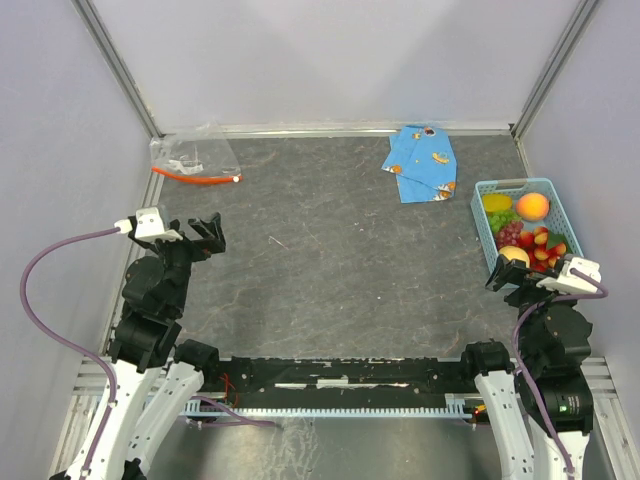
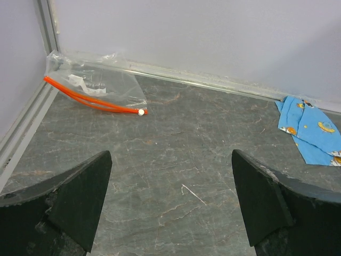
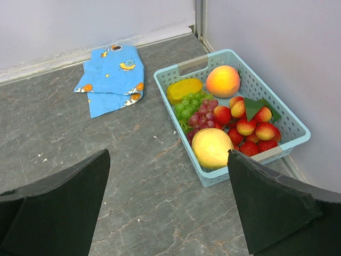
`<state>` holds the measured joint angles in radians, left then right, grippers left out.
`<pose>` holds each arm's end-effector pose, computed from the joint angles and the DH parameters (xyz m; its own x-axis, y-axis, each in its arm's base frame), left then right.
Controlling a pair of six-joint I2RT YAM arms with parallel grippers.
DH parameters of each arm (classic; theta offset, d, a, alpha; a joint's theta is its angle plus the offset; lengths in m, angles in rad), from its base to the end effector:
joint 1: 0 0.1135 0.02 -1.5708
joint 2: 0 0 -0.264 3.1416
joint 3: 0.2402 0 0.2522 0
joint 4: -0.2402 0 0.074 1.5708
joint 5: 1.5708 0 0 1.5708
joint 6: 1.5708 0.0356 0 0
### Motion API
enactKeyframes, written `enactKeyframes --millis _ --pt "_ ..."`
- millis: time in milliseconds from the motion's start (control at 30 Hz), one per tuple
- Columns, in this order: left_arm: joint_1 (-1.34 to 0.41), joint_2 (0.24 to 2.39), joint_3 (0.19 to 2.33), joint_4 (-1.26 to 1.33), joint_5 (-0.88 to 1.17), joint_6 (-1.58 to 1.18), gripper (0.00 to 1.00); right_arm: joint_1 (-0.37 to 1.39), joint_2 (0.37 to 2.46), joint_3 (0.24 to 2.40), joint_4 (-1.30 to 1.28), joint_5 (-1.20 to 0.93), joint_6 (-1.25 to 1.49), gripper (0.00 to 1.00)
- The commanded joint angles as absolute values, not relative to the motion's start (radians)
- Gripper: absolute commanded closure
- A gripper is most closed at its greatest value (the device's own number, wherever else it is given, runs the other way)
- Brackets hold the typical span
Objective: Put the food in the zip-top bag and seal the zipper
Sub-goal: Pick up the zipper food storage bag at the corner of the board.
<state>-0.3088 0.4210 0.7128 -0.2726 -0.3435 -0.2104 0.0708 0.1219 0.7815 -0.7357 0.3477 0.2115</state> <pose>0.1026 -0.0202 0.3514 0.0251 -0.2144 -0.9764 -0.0300 0.9761 -0.2151 0.0227 -0.0105 0.3350 -0.0170 0.1967 -0.9803 0.2822 0.9415 0.1840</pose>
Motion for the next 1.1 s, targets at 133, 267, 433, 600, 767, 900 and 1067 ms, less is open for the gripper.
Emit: enactKeyframes --millis 133,267,433,600,767,900,1067 --pt "-0.302 0.412 0.724 -0.208 -0.391 -0.254 0.0 0.066 0.104 0.802 -0.712 0.345 0.214 0.01" --pt "-0.302 0.423 0.723 -0.199 -0.399 -0.287 0.0 0.066 0.09 0.8 -0.711 0.348 0.217 0.01" --pt "-0.3 0.497 0.736 -0.197 -0.452 -0.373 0.0 0.068 0.056 0.798 -0.719 0.365 0.228 0.01" --pt "-0.301 0.608 0.753 -0.201 -0.534 -0.494 0.01 0.1 0.011 0.792 -0.719 0.403 0.235 0.01" --pt "-0.297 0.72 0.736 -0.124 -0.625 -0.6 0.01 0.191 0.001 0.799 -0.739 0.437 0.242 0.01" --pt "-0.25 0.804 0.729 -0.05 -0.658 -0.685 0.01 0.258 0.001 0.799 -0.745 0.456 0.242 0.01" --pt "-0.101 0.909 0.687 0.086 -0.569 -0.832 0.0 0.306 0.0 0.802 -0.754 0.461 0.243 0.01"
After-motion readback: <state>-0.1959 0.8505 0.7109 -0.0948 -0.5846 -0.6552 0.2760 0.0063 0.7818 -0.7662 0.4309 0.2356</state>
